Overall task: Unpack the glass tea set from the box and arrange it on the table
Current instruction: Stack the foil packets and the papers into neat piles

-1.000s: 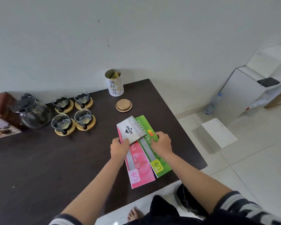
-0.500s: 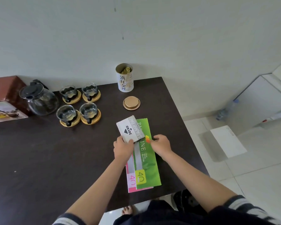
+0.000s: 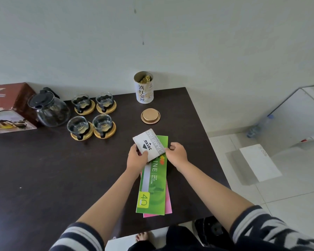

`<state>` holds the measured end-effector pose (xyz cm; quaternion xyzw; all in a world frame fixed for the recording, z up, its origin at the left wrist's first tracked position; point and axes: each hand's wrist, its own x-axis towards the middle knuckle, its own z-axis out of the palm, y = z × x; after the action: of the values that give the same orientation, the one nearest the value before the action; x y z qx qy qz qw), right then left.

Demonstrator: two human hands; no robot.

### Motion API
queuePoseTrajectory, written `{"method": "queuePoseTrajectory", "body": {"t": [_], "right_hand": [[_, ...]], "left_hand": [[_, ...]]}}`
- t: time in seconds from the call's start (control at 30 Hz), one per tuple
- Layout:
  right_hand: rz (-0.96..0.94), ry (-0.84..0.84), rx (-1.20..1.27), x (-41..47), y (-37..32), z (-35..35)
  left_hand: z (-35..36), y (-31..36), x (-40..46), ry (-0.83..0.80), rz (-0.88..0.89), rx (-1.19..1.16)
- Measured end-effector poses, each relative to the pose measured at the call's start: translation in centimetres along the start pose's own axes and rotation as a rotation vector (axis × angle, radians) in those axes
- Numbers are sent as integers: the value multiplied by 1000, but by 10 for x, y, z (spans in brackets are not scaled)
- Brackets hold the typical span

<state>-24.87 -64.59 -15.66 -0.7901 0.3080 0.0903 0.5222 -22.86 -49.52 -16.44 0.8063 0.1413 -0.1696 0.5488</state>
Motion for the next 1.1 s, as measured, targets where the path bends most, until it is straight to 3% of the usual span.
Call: {"method": "queuePoseTrajectory", "body": {"t": [0.53, 0.67, 0.83, 1.1], "right_hand": [[-93, -188, 97, 12, -10, 13], [-87, -129, 63, -1, 5, 11], [-227, -97, -38, -26, 25, 19], [-217, -86, -63, -32, 26, 23]], "left_hand": [[-15, 6, 4, -207, -11, -23], [-15, 0, -10, -119, -118, -44], [-11, -20, -28, -33, -60, 77], [-11, -15, -33, -58, -173, -141]]}}
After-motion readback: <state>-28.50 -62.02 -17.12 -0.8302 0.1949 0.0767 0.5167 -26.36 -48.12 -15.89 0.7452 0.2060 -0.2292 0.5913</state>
